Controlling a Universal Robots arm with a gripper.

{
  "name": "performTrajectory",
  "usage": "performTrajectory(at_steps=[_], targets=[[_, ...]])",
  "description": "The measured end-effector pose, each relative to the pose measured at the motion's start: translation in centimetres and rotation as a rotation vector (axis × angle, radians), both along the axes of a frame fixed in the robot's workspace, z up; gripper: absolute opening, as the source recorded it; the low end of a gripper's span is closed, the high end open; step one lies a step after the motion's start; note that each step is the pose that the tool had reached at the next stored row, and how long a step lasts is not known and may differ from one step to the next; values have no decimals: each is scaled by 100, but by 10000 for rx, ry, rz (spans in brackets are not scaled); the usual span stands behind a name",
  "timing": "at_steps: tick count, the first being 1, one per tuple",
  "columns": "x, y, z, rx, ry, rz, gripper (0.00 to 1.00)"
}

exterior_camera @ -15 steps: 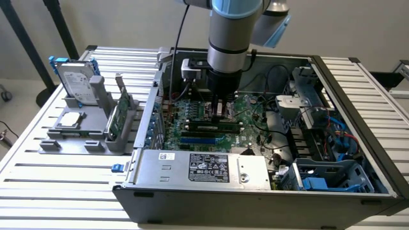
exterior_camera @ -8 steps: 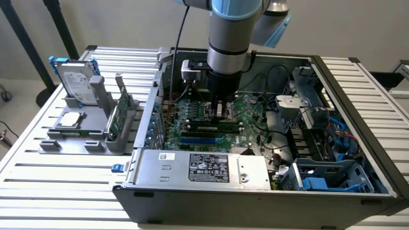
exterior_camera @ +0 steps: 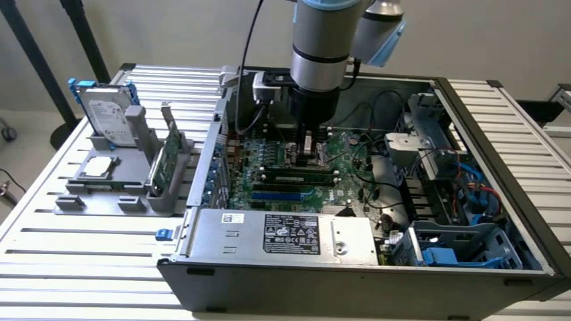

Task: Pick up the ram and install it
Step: 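Press down the ram until it locks into place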

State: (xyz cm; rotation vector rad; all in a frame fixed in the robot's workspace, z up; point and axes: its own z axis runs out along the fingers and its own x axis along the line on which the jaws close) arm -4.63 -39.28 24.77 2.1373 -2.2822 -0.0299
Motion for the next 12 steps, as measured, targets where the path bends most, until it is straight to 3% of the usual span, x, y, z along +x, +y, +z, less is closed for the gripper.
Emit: performTrajectory(at_steps=[12], targets=[[0, 0, 0, -1, 1, 1, 11]])
